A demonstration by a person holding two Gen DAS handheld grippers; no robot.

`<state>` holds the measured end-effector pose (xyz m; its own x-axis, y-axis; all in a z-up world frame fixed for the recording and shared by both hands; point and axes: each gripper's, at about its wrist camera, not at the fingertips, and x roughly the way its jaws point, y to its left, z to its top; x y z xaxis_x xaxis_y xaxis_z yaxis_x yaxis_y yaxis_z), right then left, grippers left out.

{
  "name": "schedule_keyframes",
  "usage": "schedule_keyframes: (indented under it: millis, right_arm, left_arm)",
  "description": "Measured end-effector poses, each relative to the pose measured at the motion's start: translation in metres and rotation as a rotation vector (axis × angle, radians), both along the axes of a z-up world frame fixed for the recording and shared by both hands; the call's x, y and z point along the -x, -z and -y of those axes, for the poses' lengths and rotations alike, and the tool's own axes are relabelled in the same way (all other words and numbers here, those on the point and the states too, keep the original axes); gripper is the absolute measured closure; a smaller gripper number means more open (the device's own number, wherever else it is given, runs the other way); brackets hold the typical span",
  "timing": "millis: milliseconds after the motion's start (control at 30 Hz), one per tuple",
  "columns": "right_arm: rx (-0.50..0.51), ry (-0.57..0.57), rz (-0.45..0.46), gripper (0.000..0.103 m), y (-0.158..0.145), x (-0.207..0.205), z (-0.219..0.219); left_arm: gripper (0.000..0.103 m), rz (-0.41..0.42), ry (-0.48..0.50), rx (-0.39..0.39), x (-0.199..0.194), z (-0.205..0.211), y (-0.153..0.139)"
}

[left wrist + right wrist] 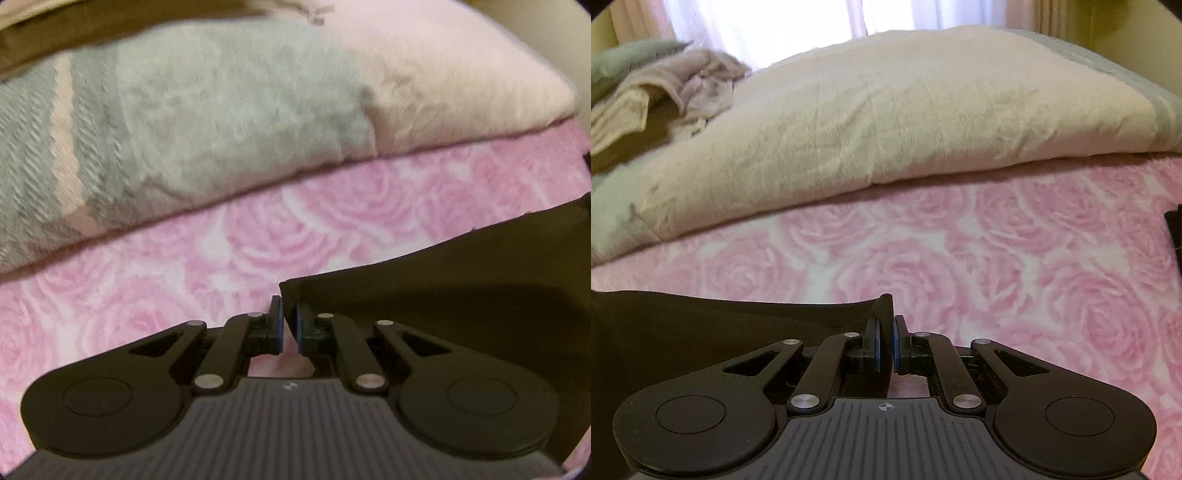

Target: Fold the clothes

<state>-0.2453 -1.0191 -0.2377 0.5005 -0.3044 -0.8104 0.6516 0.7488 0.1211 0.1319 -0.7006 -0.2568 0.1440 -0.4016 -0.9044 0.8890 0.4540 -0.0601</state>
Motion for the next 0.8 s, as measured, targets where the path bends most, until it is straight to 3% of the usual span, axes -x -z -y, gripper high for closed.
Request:
schedule_keyframes:
  millis: [133,200,233,367,467,633,800]
  right_arm:
    - [-0.054,0.062,-0.023,0.096,0.016,0.004,0.007]
    - [-0.016,0.086,-0.034,0.047,0.012,0.009,0.003]
    - [0.01,0.098,-0.04,0.041,0.008,0.014,-0.001]
    - [0.003,0.1,-0.048,0.04,-0.007,0.036,-0.017]
    - [-0.028,0.069,-0.036,0.04,-0.018,0.057,-0.046]
    - [-0.082,-0.036,-0.061,0.04,-0.029,0.089,-0.121]
    - [-0.022,-0.261,-0.188,0.04,-0.027,0.107,-0.206]
  left_arm:
    - [0.076,0.021,-0.027,-0.042,0.001,-0.001,0.011]
    - [0.076,0.048,-0.046,-0.052,0.0,-0.01,0.008]
    - [0.076,0.06,-0.054,-0.059,0.0,-0.015,0.006]
    - [0.076,0.122,0.005,-0.05,0.023,-0.043,-0.014]
    - [0.076,0.167,0.15,-0.03,0.069,-0.067,-0.031]
    - [0.074,0.296,0.541,-0.027,0.179,-0.116,-0.044]
    - [0.064,0.441,0.912,-0.077,0.268,-0.165,-0.023]
